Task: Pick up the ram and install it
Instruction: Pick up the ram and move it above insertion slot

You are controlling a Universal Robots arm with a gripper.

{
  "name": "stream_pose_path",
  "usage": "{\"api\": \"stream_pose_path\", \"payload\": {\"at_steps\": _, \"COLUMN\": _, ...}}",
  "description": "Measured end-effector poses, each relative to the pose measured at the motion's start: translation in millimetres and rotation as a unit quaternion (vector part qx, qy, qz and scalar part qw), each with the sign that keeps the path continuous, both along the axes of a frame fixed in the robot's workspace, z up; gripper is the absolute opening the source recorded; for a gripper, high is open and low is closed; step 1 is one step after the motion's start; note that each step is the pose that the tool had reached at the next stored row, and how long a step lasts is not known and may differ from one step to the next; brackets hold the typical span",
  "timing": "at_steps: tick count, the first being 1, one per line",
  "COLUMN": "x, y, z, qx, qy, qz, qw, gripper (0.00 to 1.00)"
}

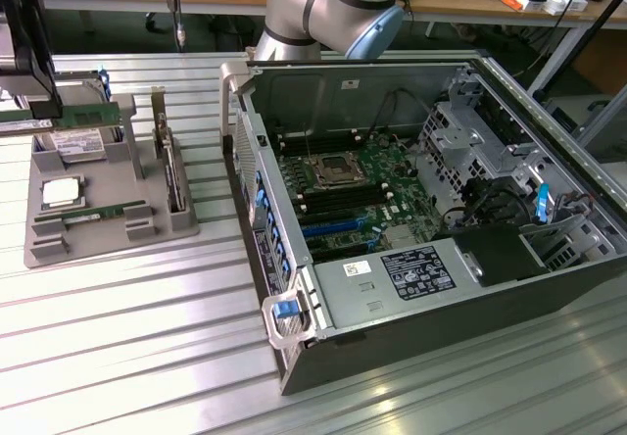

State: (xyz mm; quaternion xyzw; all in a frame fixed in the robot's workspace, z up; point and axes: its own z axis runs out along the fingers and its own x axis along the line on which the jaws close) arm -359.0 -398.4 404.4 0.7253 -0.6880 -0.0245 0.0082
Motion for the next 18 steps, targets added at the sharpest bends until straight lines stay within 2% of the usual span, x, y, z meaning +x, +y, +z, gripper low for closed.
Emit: {"api": "stream_pose_path", "payload": {"at_steps": 18, "x": 0.0, "y": 0.0, "z": 7.5, "qx": 0.0000, "qy": 0.0000, "qz": 0.000, "qw": 1.0000, "gripper": 0.12}}
